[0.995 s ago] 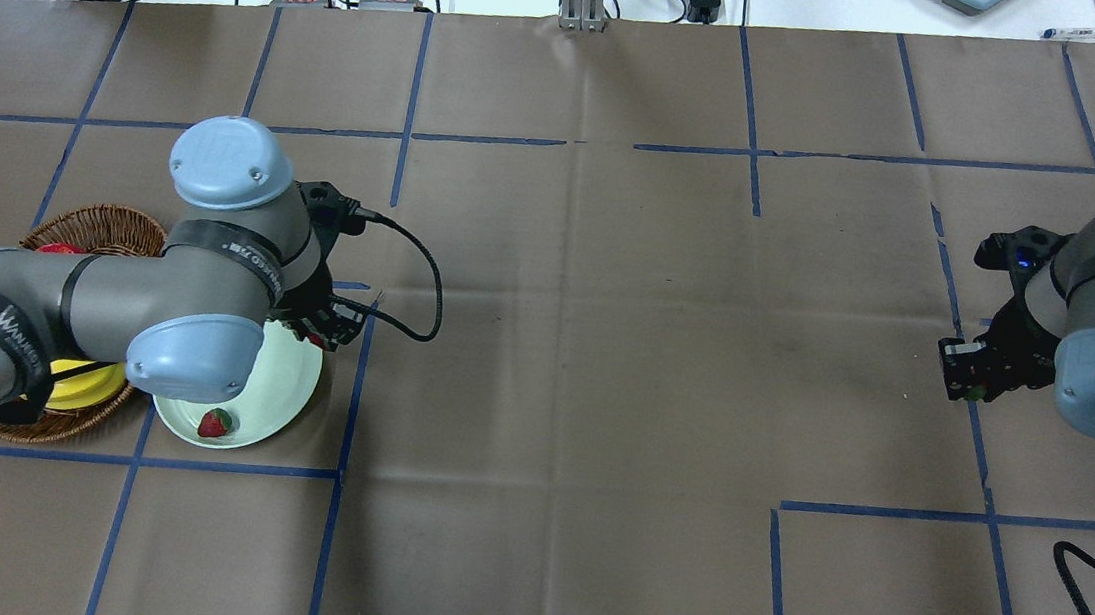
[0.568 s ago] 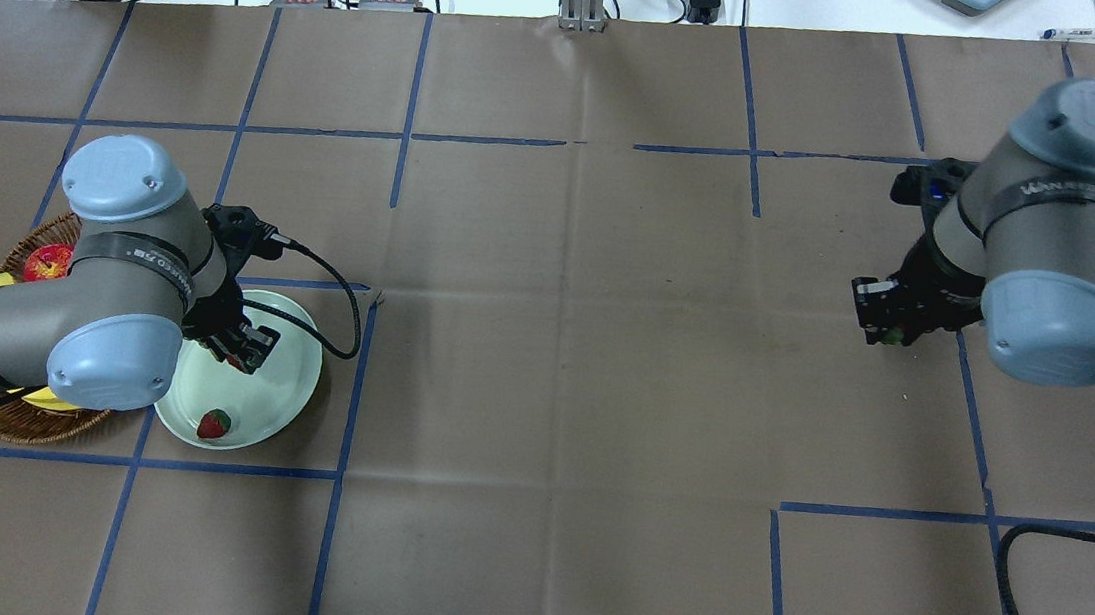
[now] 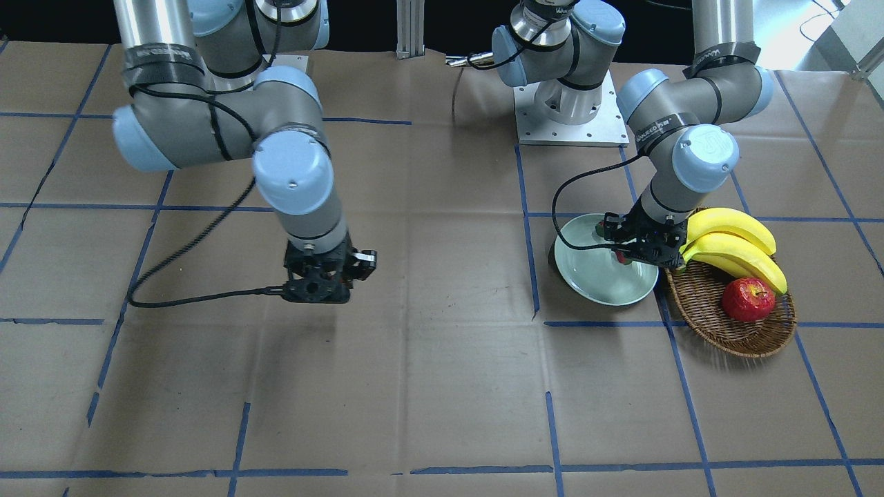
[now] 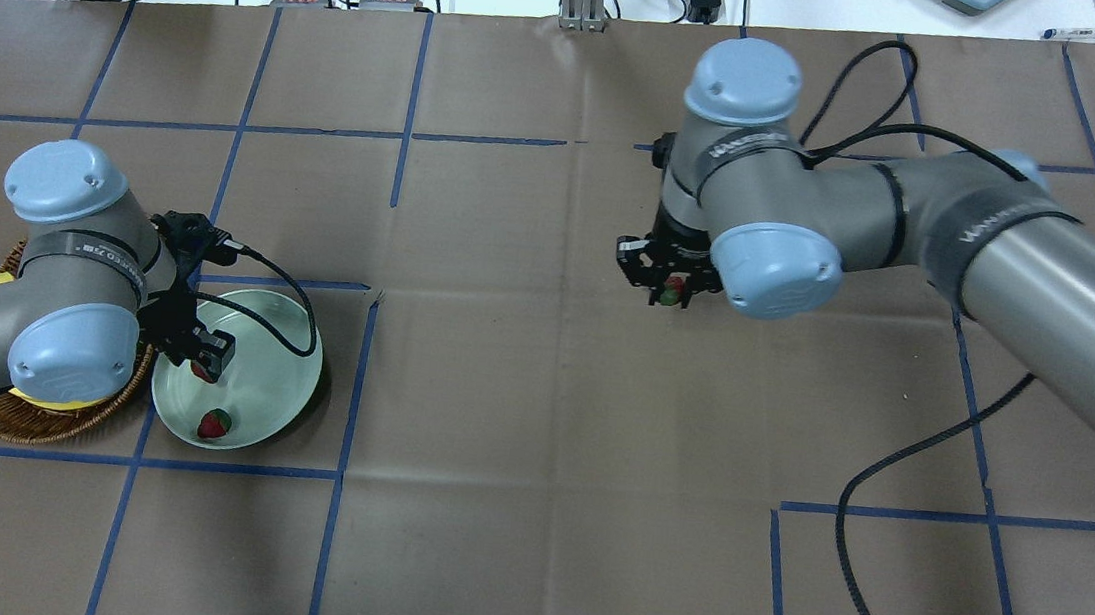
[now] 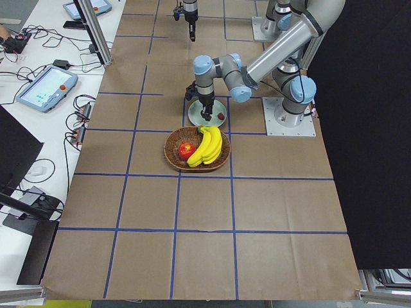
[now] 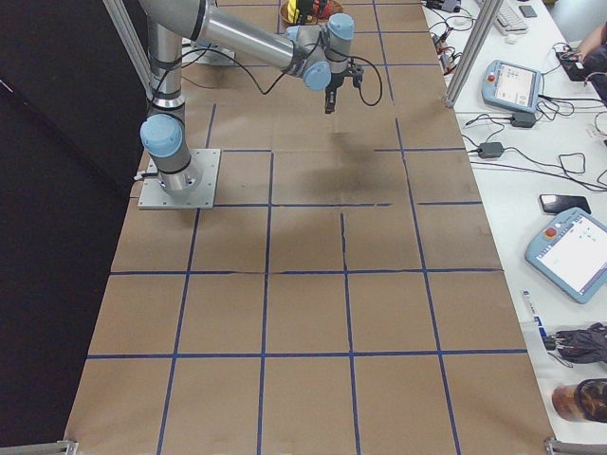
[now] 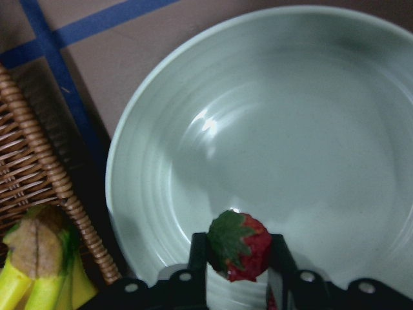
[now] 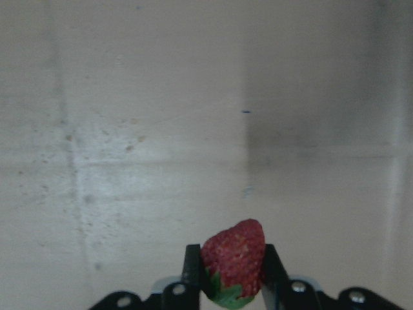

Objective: Collect all strawberries into plate
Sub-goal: 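Place the strawberry on the plate while the right carries its strawberry to center, then set the last strawberry down at the table center and open the right gripper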

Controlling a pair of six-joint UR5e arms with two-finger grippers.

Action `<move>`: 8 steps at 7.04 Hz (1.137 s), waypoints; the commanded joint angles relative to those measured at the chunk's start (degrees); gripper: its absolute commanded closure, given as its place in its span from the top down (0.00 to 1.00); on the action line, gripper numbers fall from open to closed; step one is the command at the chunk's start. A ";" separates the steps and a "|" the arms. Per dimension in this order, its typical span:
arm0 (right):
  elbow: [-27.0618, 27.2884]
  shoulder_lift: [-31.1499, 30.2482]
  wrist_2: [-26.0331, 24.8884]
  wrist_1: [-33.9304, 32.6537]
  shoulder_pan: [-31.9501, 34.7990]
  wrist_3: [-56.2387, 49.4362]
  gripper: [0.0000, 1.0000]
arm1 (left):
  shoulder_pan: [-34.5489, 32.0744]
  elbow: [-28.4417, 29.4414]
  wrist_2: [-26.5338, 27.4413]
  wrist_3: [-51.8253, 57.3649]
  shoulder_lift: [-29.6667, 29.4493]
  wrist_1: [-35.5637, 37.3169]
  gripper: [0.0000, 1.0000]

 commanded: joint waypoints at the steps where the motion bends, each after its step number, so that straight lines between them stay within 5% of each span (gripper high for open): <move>1: -3.69 7.64 1.58 -1.66 6.80 7.03 0.05 | 0.11 0.08 -0.43 -0.52 -0.31 0.10 0.99; 3: -4.04 9.51 4.93 -4.75 6.90 8.63 0.08 | -0.59 0.43 -0.95 -1.83 -0.58 0.10 0.99; 4: -3.87 9.43 4.59 -4.49 6.99 8.64 0.80 | -0.77 0.61 -3.48 -4.11 -0.75 0.27 0.99; 5: -4.04 9.25 4.58 -3.97 6.73 8.64 1.00 | -1.47 0.70 -4.11 -5.52 -0.75 0.45 0.99; 8: -5.54 -1.16 3.62 9.15 1.92 5.58 1.00 | -5.25 0.70 -6.91 -10.53 -0.84 1.42 0.99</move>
